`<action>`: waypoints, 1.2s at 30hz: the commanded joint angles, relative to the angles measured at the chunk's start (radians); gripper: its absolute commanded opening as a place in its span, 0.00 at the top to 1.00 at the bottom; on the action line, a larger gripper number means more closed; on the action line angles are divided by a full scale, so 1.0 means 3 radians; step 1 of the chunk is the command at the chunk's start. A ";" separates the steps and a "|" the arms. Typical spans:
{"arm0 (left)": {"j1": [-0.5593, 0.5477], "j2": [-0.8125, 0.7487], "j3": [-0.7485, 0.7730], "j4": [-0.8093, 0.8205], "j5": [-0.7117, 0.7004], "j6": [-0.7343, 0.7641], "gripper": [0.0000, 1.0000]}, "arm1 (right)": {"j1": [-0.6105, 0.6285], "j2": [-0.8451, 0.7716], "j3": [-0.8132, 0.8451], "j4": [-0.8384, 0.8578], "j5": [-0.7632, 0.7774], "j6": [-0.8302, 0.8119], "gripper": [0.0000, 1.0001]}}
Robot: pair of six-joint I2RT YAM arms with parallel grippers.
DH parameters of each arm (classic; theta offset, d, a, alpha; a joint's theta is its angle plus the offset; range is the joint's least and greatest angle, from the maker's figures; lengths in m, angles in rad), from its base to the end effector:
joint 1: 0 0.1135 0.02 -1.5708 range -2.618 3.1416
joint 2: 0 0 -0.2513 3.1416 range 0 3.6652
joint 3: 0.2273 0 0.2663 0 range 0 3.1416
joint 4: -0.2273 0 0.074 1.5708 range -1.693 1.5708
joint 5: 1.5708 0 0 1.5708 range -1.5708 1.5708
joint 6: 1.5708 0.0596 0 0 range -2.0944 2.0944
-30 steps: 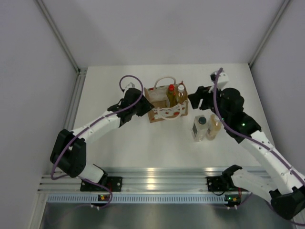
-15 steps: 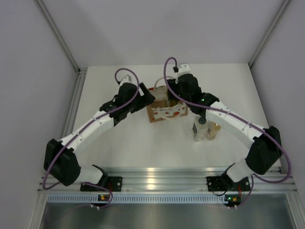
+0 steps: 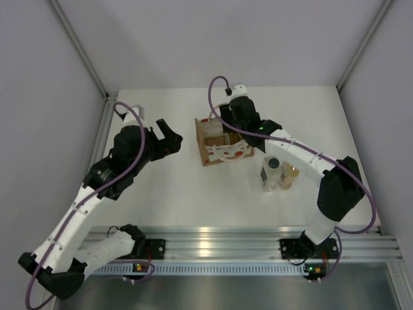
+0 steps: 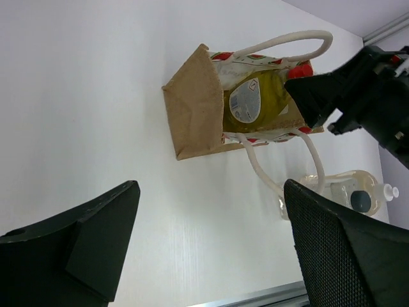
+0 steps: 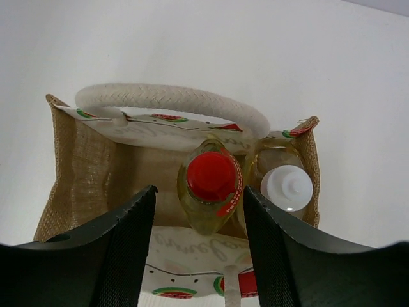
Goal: Take the personal care products out of the canvas bag
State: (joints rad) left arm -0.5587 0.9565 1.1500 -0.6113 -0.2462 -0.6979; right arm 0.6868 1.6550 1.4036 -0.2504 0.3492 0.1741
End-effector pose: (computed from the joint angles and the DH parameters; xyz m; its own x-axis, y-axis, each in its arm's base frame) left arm 0.2101 -0.1142 0.3742 -0.4726 -0.4395 -0.7638 0.0281 0.8588 -0.5116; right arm 0.3387 0.2514 0.2950 -0.4294 -0.1416 -0.8920 -0.2939 0.9558 -0.0102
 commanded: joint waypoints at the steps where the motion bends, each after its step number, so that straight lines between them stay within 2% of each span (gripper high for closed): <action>1: -0.0004 -0.0248 0.0196 -0.0579 -0.0094 0.0316 0.02 | 0.0017 0.0143 0.0230 0.0058 0.0099 -0.0064 0.44; 6: -0.0004 -0.0570 0.0217 -0.0999 -0.0110 0.0597 0.02 | 0.0022 0.0297 0.0281 0.0078 0.0150 -0.0090 0.45; 9: 0.0001 -0.0749 0.0058 -0.1101 -0.0038 0.0827 0.02 | 0.0017 0.0384 0.0291 0.0078 0.0221 -0.0090 0.45; 12: -0.0009 -0.0877 -0.0145 -0.1148 -0.0170 0.0935 0.02 | 0.0017 0.0420 0.0266 0.0109 0.0222 -0.0074 0.46; 19: -0.0065 -0.1265 -0.0305 -0.1138 -0.0784 0.0690 0.02 | 0.0001 0.0537 0.0230 0.0149 0.0227 -0.0018 0.46; 24: -0.0060 -0.1297 -0.0402 -0.1127 -0.0907 0.0506 0.02 | 0.0001 0.0685 0.0245 0.0175 0.0216 0.0033 0.46; 36: -0.0060 -0.1358 -0.0474 -0.1102 -0.0964 0.0429 0.02 | 0.0001 0.0859 0.0261 0.0288 0.0283 0.0151 0.48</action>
State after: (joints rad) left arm -0.5758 0.5652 1.0153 -0.9543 -0.5140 -0.5552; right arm 0.6849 1.8496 1.4631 -0.1699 0.4522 0.1852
